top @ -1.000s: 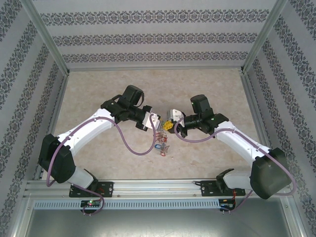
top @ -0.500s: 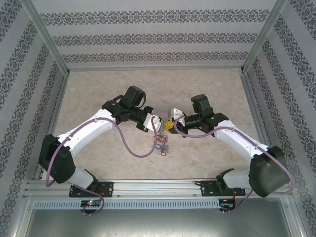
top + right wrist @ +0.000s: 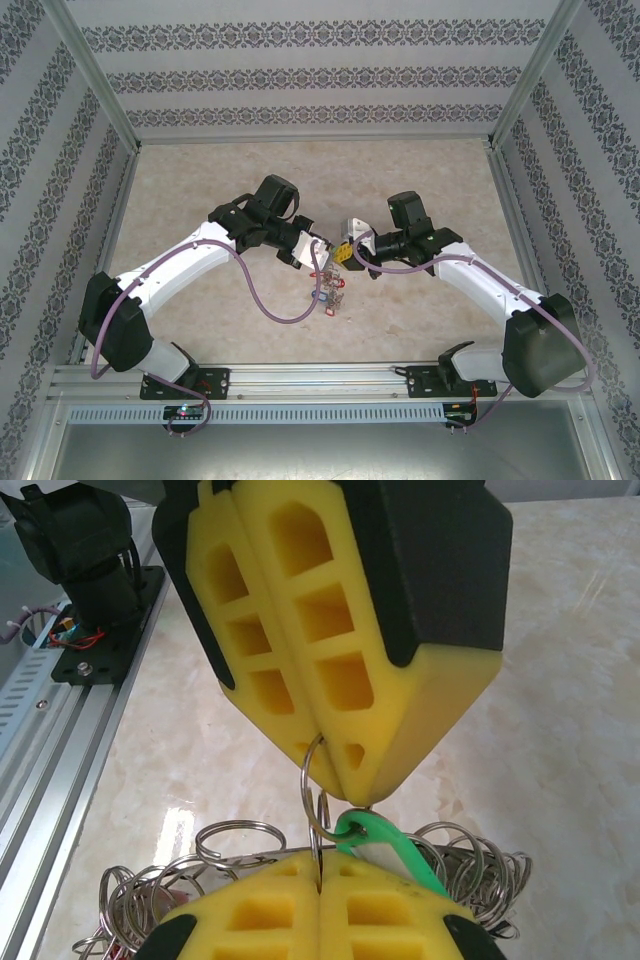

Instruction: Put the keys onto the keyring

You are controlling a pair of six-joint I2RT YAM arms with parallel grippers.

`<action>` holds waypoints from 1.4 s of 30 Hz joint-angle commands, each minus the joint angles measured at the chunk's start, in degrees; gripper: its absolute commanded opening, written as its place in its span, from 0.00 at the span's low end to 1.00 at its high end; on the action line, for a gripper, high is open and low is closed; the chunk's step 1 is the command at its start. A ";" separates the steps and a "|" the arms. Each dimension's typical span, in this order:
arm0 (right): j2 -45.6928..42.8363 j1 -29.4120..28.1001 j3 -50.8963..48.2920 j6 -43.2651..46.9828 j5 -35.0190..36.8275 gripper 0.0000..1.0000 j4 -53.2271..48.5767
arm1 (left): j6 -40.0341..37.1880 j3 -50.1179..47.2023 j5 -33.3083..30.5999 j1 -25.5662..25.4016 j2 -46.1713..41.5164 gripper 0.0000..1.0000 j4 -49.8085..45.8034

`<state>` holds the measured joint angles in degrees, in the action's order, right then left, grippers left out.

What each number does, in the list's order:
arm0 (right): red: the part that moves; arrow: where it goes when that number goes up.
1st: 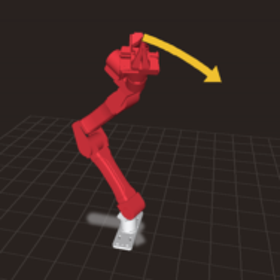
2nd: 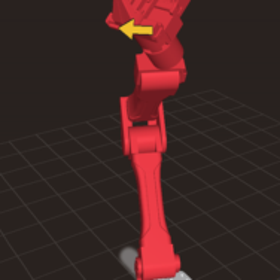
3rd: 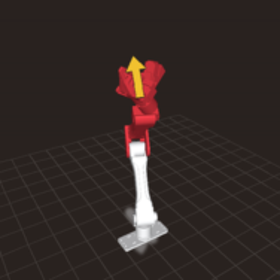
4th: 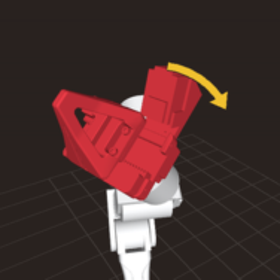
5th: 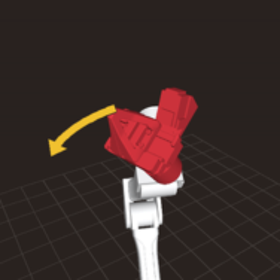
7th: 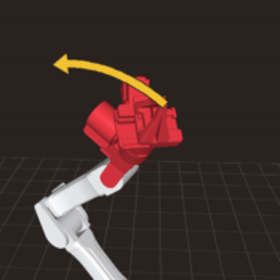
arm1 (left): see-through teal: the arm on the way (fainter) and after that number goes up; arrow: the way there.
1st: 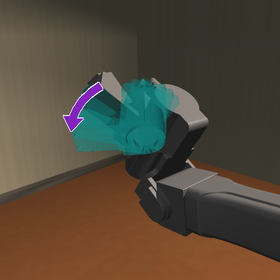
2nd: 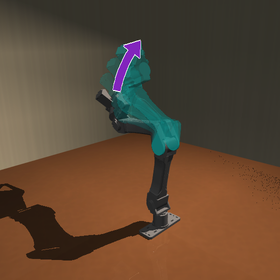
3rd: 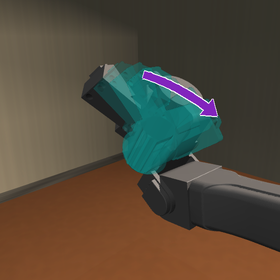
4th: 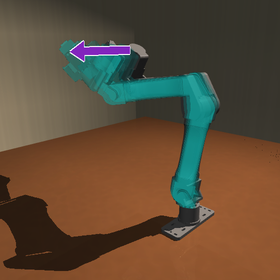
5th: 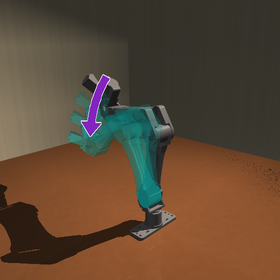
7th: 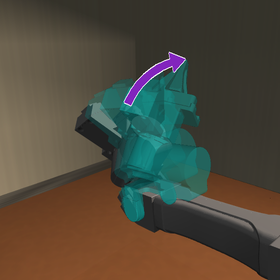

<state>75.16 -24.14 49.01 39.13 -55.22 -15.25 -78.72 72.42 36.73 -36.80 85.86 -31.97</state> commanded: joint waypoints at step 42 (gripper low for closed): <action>-13.06 -1.83 -7.05 3.32 8.28 0.00 15.85 | 6.63 -4.35 -0.78 -3.02 -4.42 0.00 3.14</action>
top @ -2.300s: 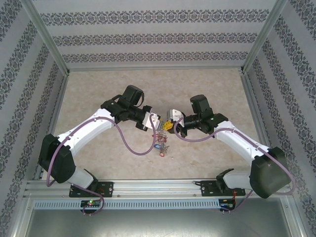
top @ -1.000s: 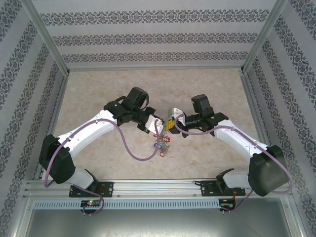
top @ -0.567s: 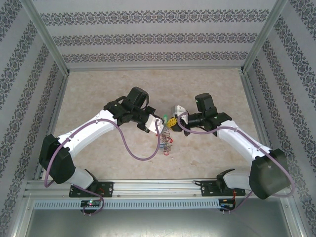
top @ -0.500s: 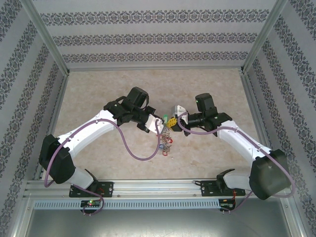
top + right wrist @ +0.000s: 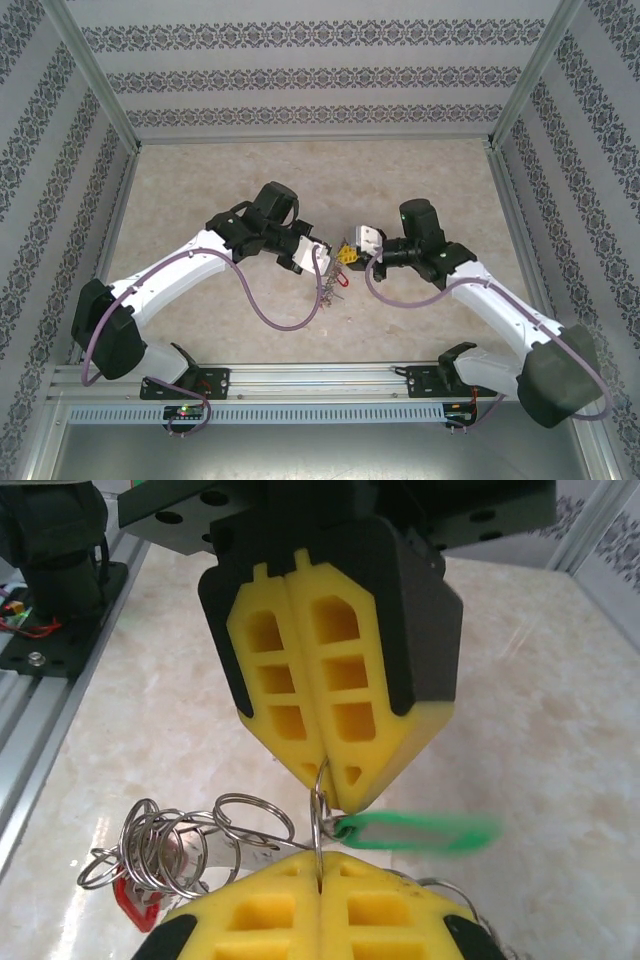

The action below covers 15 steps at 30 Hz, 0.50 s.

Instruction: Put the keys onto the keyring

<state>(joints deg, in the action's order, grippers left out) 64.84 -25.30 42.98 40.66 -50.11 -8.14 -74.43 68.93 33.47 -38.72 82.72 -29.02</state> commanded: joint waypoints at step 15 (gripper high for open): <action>-8.48 -1.11 -7.85 -2.17 9.89 0.00 22.35 | 8.23 -6.32 1.21 -1.09 -2.03 0.00 10.71</action>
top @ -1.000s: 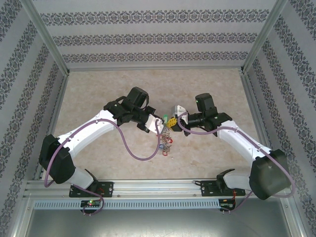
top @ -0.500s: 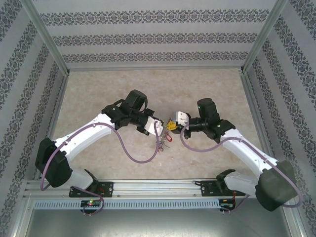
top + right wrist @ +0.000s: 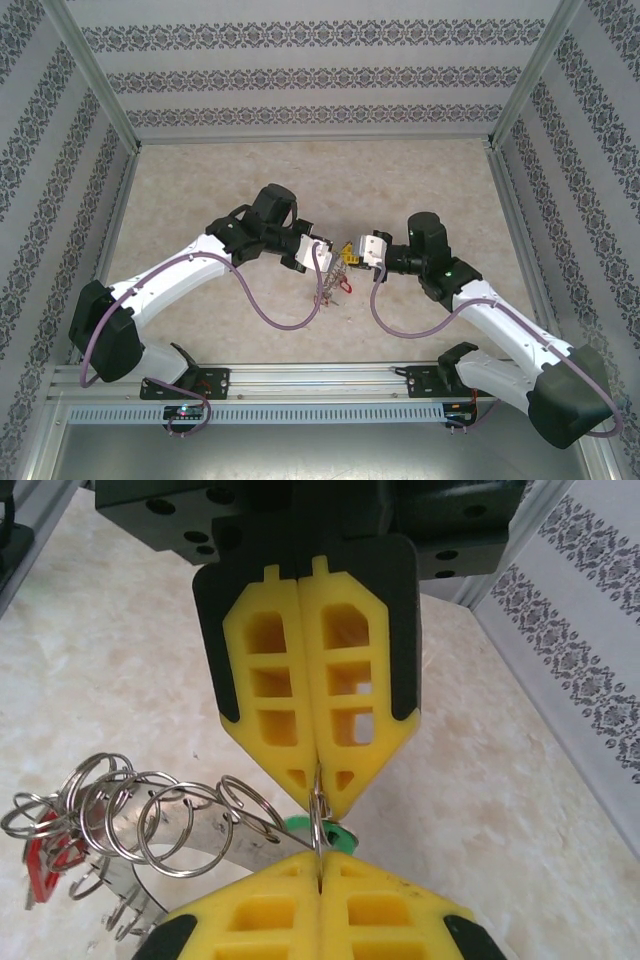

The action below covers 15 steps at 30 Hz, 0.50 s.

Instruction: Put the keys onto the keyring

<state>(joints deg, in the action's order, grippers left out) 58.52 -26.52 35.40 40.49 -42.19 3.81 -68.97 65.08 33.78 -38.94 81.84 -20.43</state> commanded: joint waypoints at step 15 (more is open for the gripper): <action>-2.24 1.90 -2.17 -8.70 -0.55 0.00 18.26 | 17.31 -6.86 5.07 0.62 -0.28 0.03 14.02</action>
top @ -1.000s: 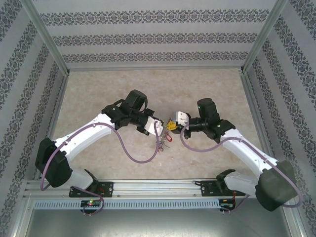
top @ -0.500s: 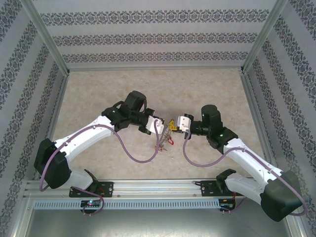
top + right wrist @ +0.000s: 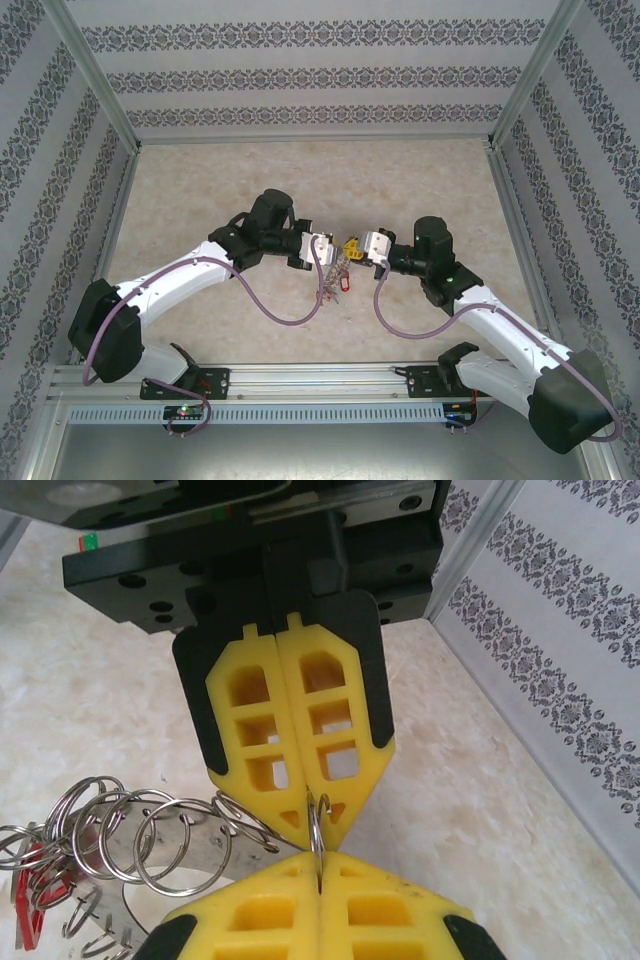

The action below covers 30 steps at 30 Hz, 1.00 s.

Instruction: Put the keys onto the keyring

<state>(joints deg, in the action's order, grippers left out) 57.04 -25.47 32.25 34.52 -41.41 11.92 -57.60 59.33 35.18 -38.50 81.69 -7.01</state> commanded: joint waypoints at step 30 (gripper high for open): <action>4.32 0.69 3.24 -4.64 -3.55 0.00 10.21 | 19.66 -0.61 12.11 5.98 -3.13 0.25 8.77</action>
<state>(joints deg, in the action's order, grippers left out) 61.34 -24.86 32.73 31.16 -42.09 17.87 -40.60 57.17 43.92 -32.88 77.03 -0.73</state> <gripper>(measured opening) 0.064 0.250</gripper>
